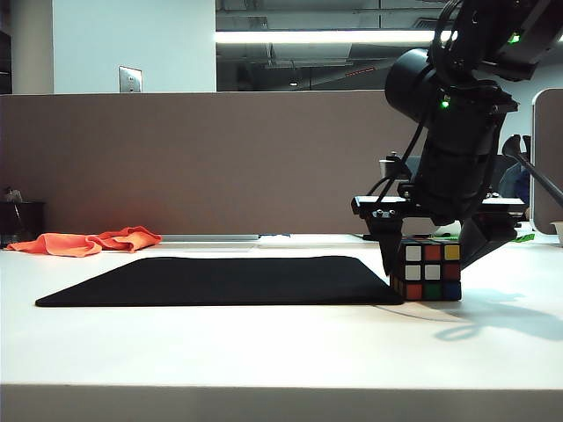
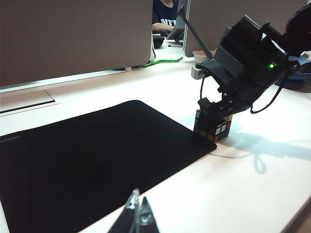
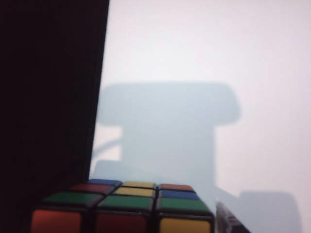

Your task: Pick up the cube on the right side of the mouse pad, then place it in the center of the mouse pad.

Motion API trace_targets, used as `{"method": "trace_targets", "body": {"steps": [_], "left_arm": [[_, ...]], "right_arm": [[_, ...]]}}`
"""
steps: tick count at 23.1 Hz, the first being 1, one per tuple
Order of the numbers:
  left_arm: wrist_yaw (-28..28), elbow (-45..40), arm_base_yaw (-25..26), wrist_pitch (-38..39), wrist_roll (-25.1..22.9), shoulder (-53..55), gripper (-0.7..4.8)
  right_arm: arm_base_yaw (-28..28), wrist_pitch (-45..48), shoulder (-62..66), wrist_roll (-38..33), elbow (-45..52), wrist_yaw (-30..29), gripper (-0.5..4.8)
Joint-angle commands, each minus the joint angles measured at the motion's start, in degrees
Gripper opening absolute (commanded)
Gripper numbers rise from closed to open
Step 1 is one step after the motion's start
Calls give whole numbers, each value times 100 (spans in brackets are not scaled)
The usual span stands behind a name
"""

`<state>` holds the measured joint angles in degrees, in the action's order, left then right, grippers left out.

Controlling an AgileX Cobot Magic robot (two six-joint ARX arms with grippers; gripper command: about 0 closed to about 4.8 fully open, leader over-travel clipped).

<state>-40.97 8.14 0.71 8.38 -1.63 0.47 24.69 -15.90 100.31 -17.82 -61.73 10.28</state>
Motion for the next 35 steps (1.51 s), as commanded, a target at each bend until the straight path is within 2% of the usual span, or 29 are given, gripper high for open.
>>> {"method": "trace_targets", "body": {"steps": [1,2,3,11,14,25,31,35], "left_arm": [[-26,31,-4,-70,15,2,-6],[-26,31,-4,-70,15,4,-6],[-26,31,-4,-70,15,4,-6],[-26,31,-4,-70,17,4,-6],[-26,31,-4,-70,17,4,-6],[-26,31,-4,-70,17,4,-6],[-24,31,-4,-70,15,4,-6],[-22,31,-4,-70,15,4,-6]], "right_arm": [[0,-15,-22,9,-22,17,413],[-2,-48,-22,9,-22,17,370],[-4,-57,-22,9,-22,15,354],[-4,-55,-22,9,-22,13,353],[-4,-57,-22,9,-22,11,303],[-4,162,-28,9,-46,13,301],[2,90,-28,9,-608,-33,301],[70,79,-28,-20,-1196,-293,303]]}}
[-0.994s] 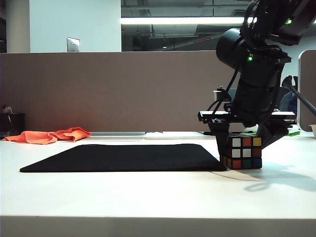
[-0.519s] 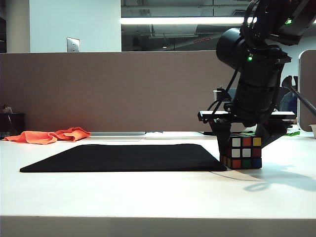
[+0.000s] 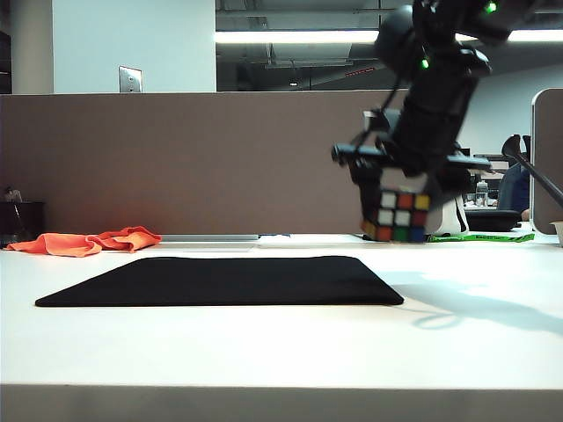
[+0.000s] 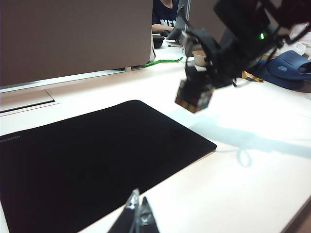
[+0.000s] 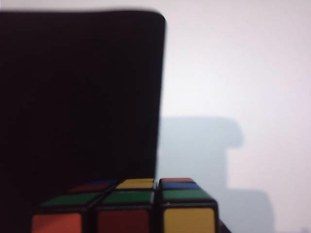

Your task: Pick up the cube on the right side of the mouse pad, then place it in the center of the mouse pad.

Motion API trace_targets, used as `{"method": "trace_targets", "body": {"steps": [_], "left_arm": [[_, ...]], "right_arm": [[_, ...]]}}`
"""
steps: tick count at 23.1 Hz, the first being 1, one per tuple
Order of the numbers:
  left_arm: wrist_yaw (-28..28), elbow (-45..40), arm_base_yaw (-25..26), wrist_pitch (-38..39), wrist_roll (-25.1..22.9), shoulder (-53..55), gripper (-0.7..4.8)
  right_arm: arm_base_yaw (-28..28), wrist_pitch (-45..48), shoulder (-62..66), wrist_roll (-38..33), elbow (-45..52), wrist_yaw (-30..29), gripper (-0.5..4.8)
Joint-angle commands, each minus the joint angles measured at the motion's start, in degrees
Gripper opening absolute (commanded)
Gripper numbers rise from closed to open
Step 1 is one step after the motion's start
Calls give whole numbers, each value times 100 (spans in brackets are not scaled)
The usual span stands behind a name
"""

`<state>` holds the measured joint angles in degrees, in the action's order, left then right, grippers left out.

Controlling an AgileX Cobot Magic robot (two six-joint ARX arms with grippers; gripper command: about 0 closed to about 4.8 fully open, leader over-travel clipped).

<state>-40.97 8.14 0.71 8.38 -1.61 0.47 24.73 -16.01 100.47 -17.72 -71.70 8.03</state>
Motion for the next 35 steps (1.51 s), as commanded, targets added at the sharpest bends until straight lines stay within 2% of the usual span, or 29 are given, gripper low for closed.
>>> {"method": "trace_targets", "body": {"steps": [1,11,19,22,25,31,35], "left_arm": [[-22,31,-4,-70,13,2,-6],[-20,28,-4,-70,13,4,-6],[-22,22,-4,-70,15,4,-6],[-22,22,-4,-68,17,4,-6],[-22,22,-4,-70,105,2,-6],[-22,22,-4,-74,103,4,-6],[-22,22,-4,-72,103,4,-6]], "right_arm": [[85,87,-44,-31,-278,-72,304],[752,791,39,-31,-597,-175,304],[1189,1154,667,-234,-686,-317,305],[1333,999,975,-232,-1027,-328,305],[1543,568,1432,-223,-1821,-321,305],[1648,-308,1989,-221,-2837,131,305],[1659,-350,2074,-223,-2885,310,305]]}}
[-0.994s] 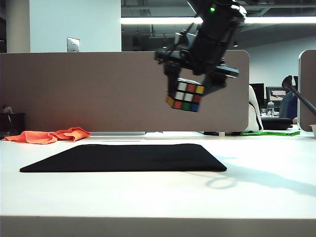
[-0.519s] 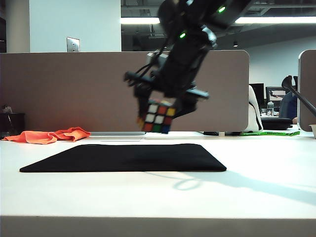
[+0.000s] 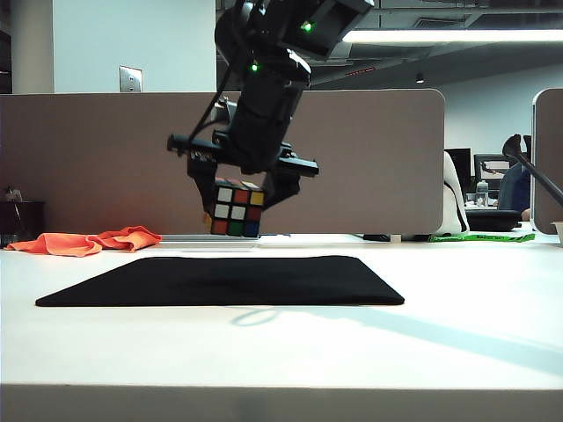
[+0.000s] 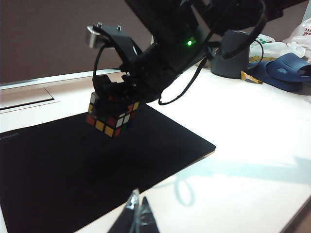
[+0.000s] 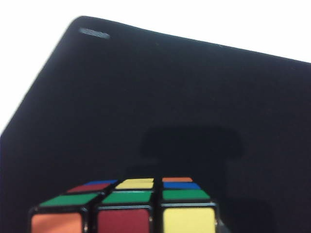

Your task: Pick up the cube on the right side of the mouse pad, then place it in the center of the mouse pad.

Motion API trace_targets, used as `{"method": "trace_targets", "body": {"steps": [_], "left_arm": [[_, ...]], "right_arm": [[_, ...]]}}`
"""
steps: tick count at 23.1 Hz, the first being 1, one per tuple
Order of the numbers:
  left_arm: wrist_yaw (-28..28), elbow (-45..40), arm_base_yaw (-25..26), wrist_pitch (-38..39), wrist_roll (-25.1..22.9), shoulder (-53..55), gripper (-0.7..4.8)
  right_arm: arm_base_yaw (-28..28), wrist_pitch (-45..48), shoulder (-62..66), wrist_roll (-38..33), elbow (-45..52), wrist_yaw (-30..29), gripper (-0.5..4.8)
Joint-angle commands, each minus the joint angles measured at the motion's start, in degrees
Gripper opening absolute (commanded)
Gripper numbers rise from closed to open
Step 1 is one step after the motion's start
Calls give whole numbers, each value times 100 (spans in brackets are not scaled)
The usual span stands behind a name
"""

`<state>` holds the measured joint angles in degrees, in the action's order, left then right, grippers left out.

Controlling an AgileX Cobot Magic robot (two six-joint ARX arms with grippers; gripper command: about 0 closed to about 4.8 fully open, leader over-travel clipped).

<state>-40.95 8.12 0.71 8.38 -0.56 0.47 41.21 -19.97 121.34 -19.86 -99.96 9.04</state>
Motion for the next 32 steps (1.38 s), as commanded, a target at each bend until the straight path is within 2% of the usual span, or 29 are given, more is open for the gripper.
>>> {"method": "trace_targets", "body": {"steps": [1,14,16,21,32], "left_arm": [[-24,24,-4,-74,-2,4,-6],[-24,24,-4,-70,2,4,-6],[-24,24,-4,-70,4,4,-6],[-24,24,-4,-72,13,4,-6],[-24,22,-4,-68,15,4,-6]], "right_arm": [[11,33,-2,-9,-59,282,305],[7,149,223,-11,-59,291,306],[13,223,229,-63,-59,494,306],[7,442,234,-122,-59,540,306],[-11,695,396,-592,-59,660,306]]}}
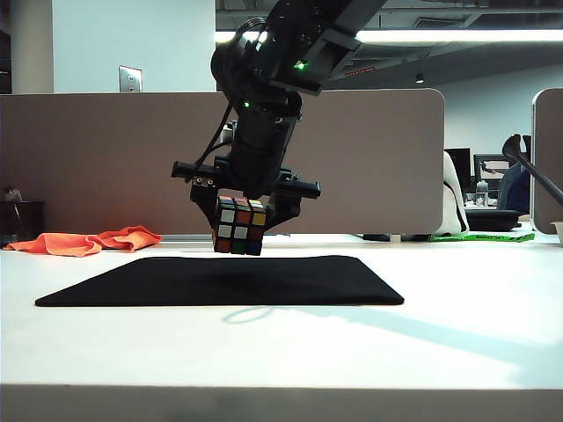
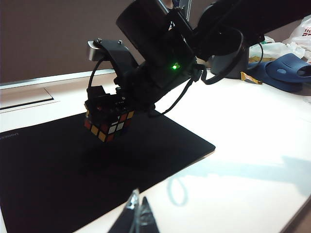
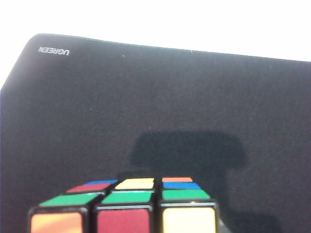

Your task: Pick up the cube on the right side of the mouse pad, then place it in the center of the mouse pad.

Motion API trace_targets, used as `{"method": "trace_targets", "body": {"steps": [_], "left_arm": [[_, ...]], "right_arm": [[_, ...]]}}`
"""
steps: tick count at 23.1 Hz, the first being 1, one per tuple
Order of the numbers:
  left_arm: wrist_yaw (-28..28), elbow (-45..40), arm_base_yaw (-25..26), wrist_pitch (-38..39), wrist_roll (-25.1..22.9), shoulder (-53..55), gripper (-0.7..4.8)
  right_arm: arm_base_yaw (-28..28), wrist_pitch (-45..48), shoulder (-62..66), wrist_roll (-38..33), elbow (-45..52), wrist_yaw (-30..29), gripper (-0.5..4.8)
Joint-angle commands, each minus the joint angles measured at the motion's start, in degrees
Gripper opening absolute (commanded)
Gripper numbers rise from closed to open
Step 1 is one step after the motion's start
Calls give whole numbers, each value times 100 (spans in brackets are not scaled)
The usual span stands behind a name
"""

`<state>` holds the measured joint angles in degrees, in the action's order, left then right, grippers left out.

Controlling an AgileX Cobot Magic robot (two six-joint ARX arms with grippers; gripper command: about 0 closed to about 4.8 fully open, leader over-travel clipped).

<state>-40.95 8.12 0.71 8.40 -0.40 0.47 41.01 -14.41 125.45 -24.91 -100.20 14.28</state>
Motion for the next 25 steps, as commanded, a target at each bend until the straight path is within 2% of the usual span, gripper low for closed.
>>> {"method": "trace_targets", "body": {"steps": [1,25], "left_arm": [[-24,22,-4,-72,0,4,-6],[-26,22,-4,-72,2,4,-6]], "right_arm": [[11,136,0,-87,-35,160,306],[-68,424,293,-79,-33,-109,306]]}}
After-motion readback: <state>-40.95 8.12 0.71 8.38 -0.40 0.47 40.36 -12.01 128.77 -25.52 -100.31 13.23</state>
